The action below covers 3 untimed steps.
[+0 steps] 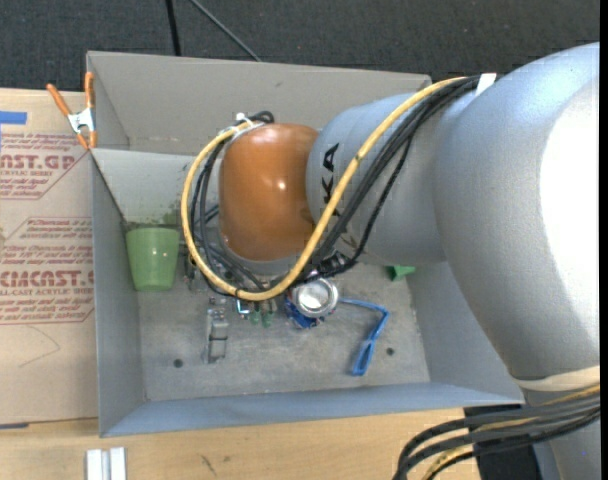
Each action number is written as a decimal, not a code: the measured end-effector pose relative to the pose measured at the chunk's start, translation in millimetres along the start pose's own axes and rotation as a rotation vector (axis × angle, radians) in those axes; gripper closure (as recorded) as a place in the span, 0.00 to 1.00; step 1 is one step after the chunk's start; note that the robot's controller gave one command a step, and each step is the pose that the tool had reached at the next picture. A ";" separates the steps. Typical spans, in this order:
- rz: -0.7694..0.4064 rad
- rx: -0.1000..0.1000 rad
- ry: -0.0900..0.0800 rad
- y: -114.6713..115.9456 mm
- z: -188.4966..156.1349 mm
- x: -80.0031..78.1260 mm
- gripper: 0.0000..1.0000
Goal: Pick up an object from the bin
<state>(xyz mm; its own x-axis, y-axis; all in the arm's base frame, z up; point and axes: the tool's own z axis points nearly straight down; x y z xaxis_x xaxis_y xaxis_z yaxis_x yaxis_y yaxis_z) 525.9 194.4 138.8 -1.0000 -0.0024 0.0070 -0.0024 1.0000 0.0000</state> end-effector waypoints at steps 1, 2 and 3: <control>0.281 0.002 -0.006 -76.3 50.5 -48.0 0.00; 0.159 0.002 -0.012 -149.9 5.2 -41.2 0.00; 0.159 -0.002 -0.005 -147.6 61.4 -40.8 0.00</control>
Offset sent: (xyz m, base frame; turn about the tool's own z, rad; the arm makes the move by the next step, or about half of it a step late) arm 0.0480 -0.0740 -0.0487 0.2781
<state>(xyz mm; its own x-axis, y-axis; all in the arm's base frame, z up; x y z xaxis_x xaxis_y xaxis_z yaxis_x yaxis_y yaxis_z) 566.7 46.9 77.1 -0.9878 0.1557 0.0019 0.1557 0.9878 0.0010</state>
